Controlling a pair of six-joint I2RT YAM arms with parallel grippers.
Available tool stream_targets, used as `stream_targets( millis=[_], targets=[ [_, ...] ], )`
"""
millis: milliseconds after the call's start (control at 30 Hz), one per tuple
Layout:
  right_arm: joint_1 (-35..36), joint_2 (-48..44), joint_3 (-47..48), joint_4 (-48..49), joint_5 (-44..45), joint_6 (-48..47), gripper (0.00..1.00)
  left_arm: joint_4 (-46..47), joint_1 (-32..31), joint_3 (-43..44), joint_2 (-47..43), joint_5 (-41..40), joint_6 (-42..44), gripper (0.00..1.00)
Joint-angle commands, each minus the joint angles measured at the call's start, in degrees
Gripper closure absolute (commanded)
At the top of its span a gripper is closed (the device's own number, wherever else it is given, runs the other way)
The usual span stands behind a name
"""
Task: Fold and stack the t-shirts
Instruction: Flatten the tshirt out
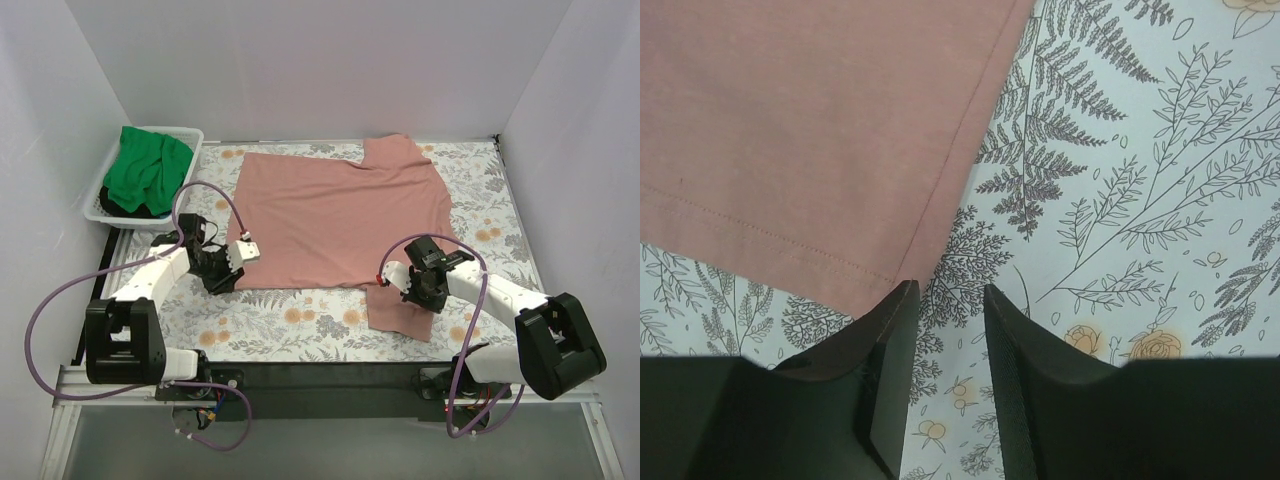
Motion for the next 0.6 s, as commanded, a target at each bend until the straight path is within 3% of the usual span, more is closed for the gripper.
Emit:
stream_targets(
  millis=[0, 433, 567],
  targets=[
    [-0.11, -0.89, 1.81, -1.93, -0.54, 0.54, 0.99, -0.13, 0.07, 0.12, 0.17, 0.5, 6.06, 0.68],
    [-0.28, -2.12, 4.27, -3.86, -1.24, 0.98, 0.99, 8.65, 0.07, -6.91, 0.7, -4.78, 8.35, 0.68],
    [-0.63, -3.18, 4.53, -4.56, -1.15, 0.71, 0.99, 7.35, 0.07, -6.56, 0.18, -3.82, 9.66, 0.7]
  ],
)
